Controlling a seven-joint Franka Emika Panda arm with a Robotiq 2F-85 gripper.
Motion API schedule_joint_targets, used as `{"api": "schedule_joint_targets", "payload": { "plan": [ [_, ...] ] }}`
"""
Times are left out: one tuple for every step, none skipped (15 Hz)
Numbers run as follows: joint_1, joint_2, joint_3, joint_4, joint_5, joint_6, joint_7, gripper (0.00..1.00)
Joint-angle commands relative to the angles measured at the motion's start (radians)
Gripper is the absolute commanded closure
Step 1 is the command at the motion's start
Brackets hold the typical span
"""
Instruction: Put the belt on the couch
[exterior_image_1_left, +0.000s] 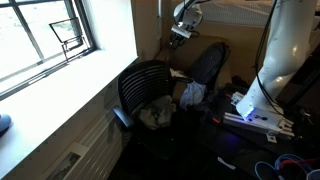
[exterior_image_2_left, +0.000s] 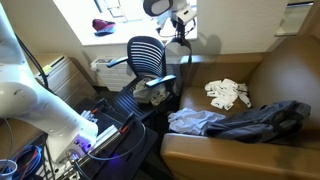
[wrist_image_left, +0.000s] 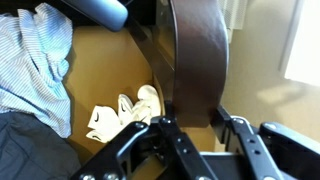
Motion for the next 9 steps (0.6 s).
{"api": "schedule_joint_targets", "payload": {
  "plan": [
    [-0.078, -0.207, 0.022, -0.074, 0.132, -0.072, -0.123, 0.85],
    [-0.087, -0.269, 0.0, -0.108, 0.069, -0.216, -0.151, 0.85],
    [-0.078, -0.303, -0.024, -0.141, 0.061, -0.269, -0.182, 0.85],
    [-0.052, -0.2, -0.025, -0.043, 0.071, -0.187, -0.116, 0.6],
    [-0.059, -0.245, -0.037, -0.068, 0.068, -0.246, -0.141, 0.6],
    [-0.062, -0.276, -0.044, -0.094, 0.066, -0.267, -0.156, 0.85],
    [-0.059, -0.269, -0.042, -0.097, 0.138, -0.119, -0.182, 0.85],
    [-0.073, -0.239, -0.052, -0.03, 0.173, -0.13, -0.191, 0.85],
    [-0.087, -0.221, -0.062, 0.018, 0.205, -0.121, -0.178, 0.85]
  ]
}}
